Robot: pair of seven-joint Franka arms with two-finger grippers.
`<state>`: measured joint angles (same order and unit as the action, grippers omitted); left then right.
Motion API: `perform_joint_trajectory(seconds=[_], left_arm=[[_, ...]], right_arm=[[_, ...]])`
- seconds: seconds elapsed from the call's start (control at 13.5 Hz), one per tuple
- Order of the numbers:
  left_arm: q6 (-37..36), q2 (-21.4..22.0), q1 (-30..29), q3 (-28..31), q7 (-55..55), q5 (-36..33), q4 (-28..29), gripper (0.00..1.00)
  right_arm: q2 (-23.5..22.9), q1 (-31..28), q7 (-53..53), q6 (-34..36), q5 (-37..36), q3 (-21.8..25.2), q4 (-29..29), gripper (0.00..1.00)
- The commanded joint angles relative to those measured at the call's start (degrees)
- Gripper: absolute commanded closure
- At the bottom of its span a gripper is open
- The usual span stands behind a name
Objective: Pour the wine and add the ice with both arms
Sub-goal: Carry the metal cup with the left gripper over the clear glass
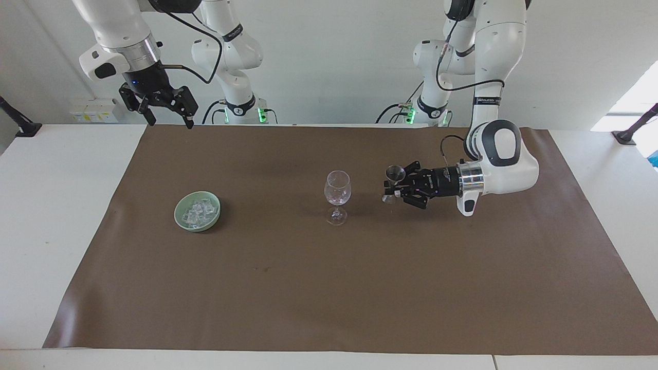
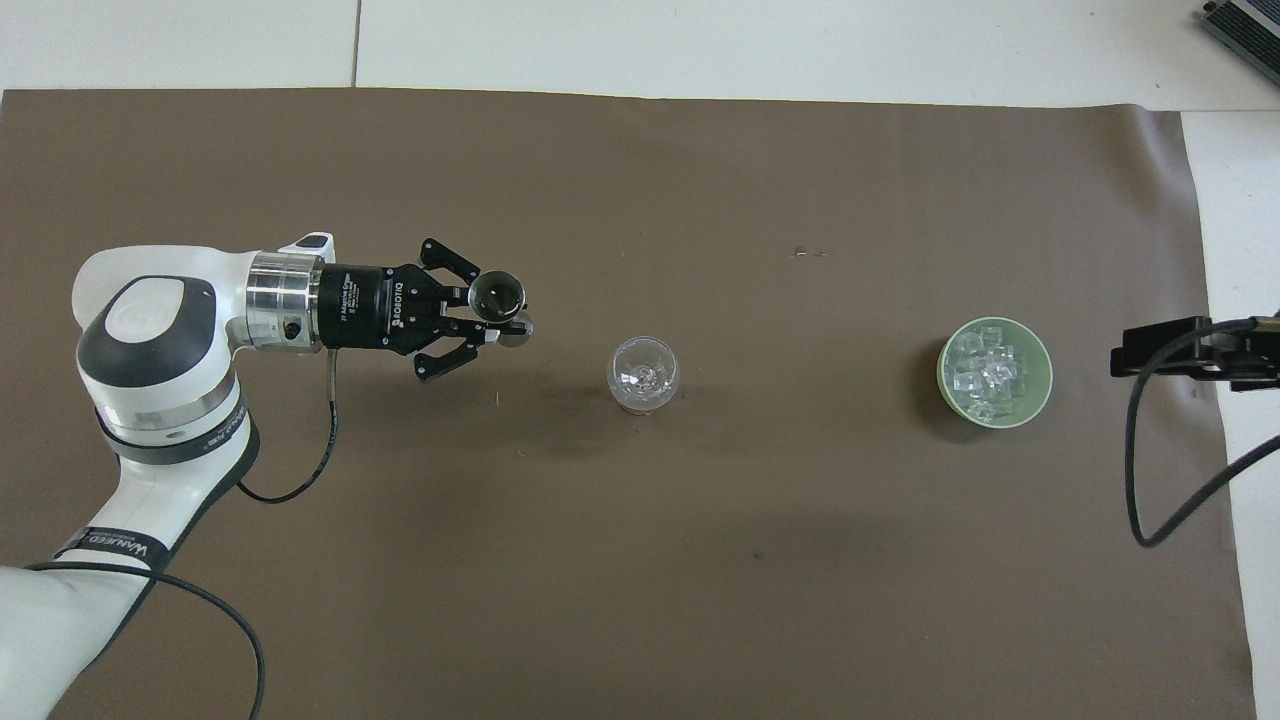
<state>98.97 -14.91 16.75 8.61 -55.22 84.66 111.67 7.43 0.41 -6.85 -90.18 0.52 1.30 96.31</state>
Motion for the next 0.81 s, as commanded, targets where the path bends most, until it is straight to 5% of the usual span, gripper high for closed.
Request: perform_joint_trajectory(seconds=[0.0,0.74], left_arm=[[4.0,3.2,2.8,1.1,-0.8,-0.8,3.0,1.00],[16.9,7.1,9.4,1.1,-5.2,-8.8,5.0,1.00]], right_arm=[[0.7,-0.1,1.3,0.8,-0.3,-0.1,0.3,0.00],[0.7,-0.1,1.3,0.8,-0.3,-0.1,0.3,0.00]])
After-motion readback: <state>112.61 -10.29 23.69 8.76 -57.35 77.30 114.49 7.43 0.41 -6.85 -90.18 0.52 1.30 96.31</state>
